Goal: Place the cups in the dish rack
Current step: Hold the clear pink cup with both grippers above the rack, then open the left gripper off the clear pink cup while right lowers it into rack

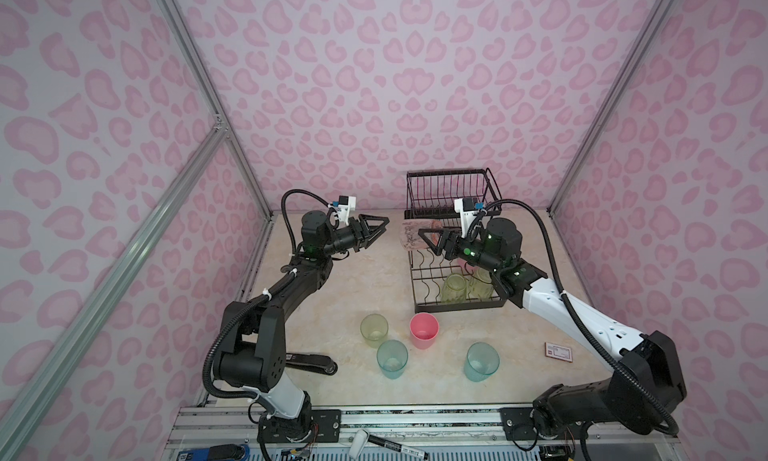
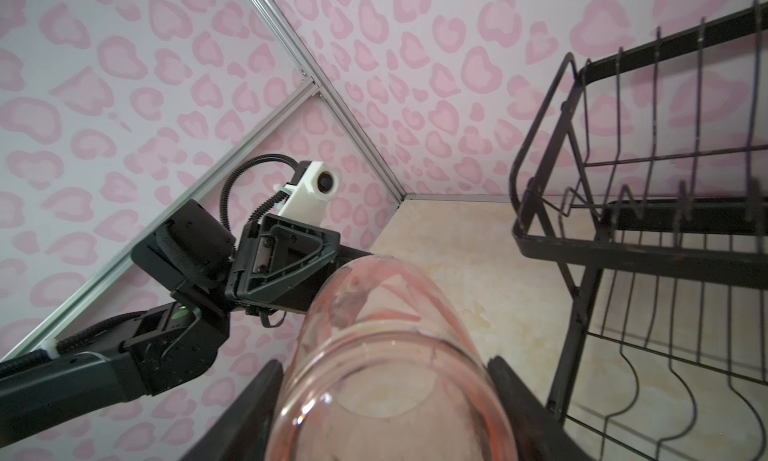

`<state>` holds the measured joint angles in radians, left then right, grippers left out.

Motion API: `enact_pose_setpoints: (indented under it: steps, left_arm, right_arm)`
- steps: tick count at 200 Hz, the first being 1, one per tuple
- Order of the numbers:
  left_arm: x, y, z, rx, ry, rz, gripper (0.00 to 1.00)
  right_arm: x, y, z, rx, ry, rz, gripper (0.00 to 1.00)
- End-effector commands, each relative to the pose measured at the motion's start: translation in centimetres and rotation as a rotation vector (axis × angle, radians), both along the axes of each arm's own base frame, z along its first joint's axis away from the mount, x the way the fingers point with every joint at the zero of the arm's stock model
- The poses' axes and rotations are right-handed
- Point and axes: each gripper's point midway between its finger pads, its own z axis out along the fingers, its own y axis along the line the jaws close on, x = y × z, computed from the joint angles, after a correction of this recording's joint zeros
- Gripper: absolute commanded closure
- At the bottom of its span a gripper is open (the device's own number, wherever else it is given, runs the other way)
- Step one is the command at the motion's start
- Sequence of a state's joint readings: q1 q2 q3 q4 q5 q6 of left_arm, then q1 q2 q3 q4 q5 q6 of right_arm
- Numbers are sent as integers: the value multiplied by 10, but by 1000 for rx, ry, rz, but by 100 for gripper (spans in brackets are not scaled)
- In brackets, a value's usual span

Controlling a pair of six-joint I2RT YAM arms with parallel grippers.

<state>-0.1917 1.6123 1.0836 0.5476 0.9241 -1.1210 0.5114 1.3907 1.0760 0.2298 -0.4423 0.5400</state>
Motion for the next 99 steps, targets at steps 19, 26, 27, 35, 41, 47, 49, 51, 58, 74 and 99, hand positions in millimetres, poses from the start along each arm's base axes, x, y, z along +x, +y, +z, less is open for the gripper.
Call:
enact_pose_setpoints:
  steps: [19,26,27,35,41,47,49,51,58,74,99]
  left_arm:
    - [3,19,-8,209,-47,128,41]
    - [2,23,-13,245,-29,150,41]
    - [1,24,-13,249,-28,152,41]
    - [0,27,-15,281,-28,170,40]
    - [-1,31,-16,304,-27,184,40]
    - [-2,34,-16,321,-26,197,39]
    - [-2,34,-16,326,-27,202,39]
    - [-2,35,-16,331,-28,207,39]
    - [-4,39,-15,352,-33,223,38]
    - [-7,48,-13,401,-42,267,37]
    - [-15,58,-4,477,-70,311,36]
  right_arm:
    - [6,-30,-41,-228,14,-138,41]
    - [6,-35,-46,-256,16,-155,41]
    - [6,-35,-46,-256,16,-155,41]
    - [6,-41,-52,-295,18,-177,41]
    - [6,-45,-55,-315,19,-193,41]
    - [6,-49,-59,-334,21,-211,41]
    - [6,-51,-60,-339,21,-218,41]
    - [6,-52,-61,-346,20,-224,41]
    - [7,-57,-65,-366,22,-248,41]
    - [11,-67,-75,-408,36,-299,41]
    - [18,-73,-87,-447,51,-337,41]
